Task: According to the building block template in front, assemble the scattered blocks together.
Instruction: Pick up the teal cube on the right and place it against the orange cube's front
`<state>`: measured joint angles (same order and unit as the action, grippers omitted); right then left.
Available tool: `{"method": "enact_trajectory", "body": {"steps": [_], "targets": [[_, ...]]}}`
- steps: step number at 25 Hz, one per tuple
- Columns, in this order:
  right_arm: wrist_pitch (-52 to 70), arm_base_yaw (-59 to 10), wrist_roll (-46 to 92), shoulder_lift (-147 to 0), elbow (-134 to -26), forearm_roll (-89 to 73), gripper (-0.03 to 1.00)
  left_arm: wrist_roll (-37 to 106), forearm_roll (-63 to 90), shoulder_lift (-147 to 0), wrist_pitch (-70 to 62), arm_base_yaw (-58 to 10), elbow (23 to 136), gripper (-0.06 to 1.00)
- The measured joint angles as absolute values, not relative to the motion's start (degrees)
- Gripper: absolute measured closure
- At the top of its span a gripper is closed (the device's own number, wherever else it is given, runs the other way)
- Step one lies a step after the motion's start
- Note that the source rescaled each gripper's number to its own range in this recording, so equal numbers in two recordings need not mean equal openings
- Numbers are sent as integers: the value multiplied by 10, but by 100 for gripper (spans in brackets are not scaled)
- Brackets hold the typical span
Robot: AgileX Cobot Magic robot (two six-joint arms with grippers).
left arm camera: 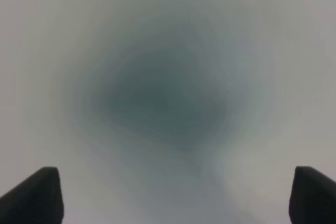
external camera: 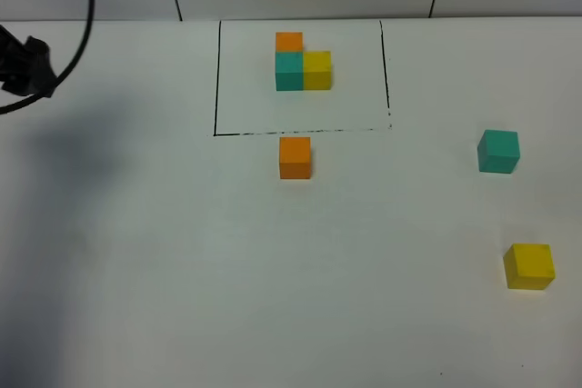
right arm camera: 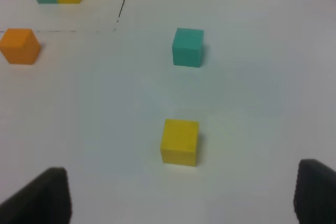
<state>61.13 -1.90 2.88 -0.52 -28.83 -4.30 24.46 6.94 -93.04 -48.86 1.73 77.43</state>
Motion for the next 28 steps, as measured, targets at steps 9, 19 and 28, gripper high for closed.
{"method": "enact_trajectory", "body": {"steps": [9,19,28], "targets": [[611,-19,29,-5,-288,-43,23,142,54,-673,-535,22,616,-5],[611,-19,29,-5,-288,-43,23,59,-12,-384,-562,0,436,-2],[611,-19,29,-5,-288,-43,23,37,-13,-171,-598,-15,323,2]]}}
